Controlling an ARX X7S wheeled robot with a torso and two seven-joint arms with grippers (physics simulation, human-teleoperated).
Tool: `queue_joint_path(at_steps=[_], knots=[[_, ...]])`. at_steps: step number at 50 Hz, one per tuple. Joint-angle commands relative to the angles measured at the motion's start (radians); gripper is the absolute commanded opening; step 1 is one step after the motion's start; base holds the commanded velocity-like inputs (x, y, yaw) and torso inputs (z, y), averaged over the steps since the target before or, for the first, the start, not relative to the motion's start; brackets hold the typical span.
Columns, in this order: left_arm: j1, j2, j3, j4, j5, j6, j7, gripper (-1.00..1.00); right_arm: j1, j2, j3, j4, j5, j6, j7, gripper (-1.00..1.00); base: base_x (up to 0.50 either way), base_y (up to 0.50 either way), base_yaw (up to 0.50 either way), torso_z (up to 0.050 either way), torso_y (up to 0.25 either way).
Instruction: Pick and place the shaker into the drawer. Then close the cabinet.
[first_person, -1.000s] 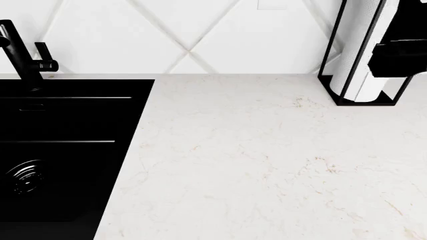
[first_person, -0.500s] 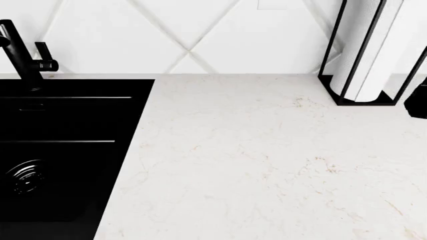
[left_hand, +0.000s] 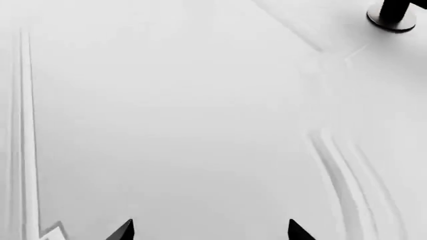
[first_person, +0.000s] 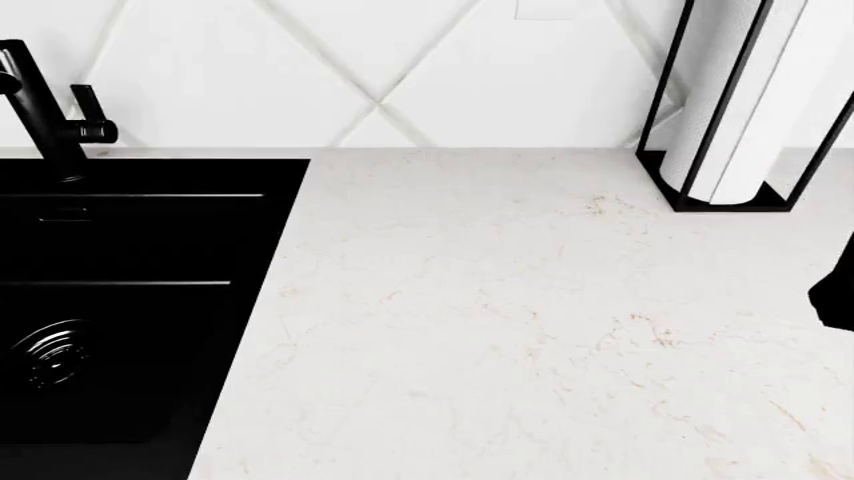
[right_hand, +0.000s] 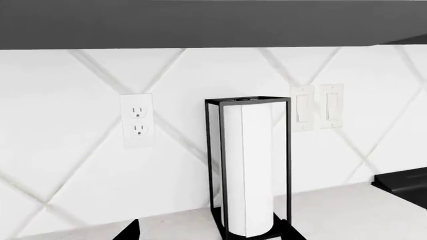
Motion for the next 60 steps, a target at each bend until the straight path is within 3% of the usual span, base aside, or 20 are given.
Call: queue_joint_path(at_steps=[1,9,16,22,33,44,49,60], knots=[[0.208,-0.250,-0.060,0.403,-0.303,-0.097,-0.256,1.00,0.146,-0.082,-0.239,0.043,-0.126,0.028,-0.046,1.00,0.00,0.00,0.00,0.000,0.000],[0.559,-0.613,-0.167,0.786,-0.461,-0.124,-0.420,1.00,0.283,-0.169,-0.418,0.121,-0.221,0.082,-0.092,1.00,0.00,0.00,0.00,0.000,0.000],[0.903,-0.924,-0.345,1.001,-0.605,-0.010,-0.473,1.00,0.355,-0.232,-0.507,0.174,-0.276,0.120,-0.119,1.00,0.00,0.00,0.00,0.000,0.000],[1.182,-1.083,-0.457,1.037,-0.572,0.102,-0.462,1.00,0.403,-0.288,-0.573,0.227,-0.331,0.156,-0.164,1.00,0.00,0.00,0.00,0.000,0.000],[1.390,-1.131,-0.523,0.980,-0.458,0.196,-0.455,1.00,0.649,-0.418,-0.833,0.406,-0.293,0.343,-0.250,1.00,0.00,0.00,0.00,0.000,0.000],[1.390,-1.076,-0.488,0.919,-0.395,0.194,-0.467,1.00,1.134,-0.665,-1.231,0.617,-0.093,0.657,-0.251,1.00,0.00,0.00,0.00,0.000,0.000],[1.383,-1.050,-0.469,0.892,-0.368,0.190,-0.463,1.00,1.283,-0.748,-1.264,0.676,-0.070,0.700,-0.289,1.00,0.00,0.00,0.00,0.000,0.000],[1.399,-1.007,-0.437,0.860,-0.324,0.193,-0.451,1.00,1.565,-0.861,-1.201,0.736,-0.155,0.769,-0.410,1.00,0.00,0.00,0.00,0.000,0.000]])
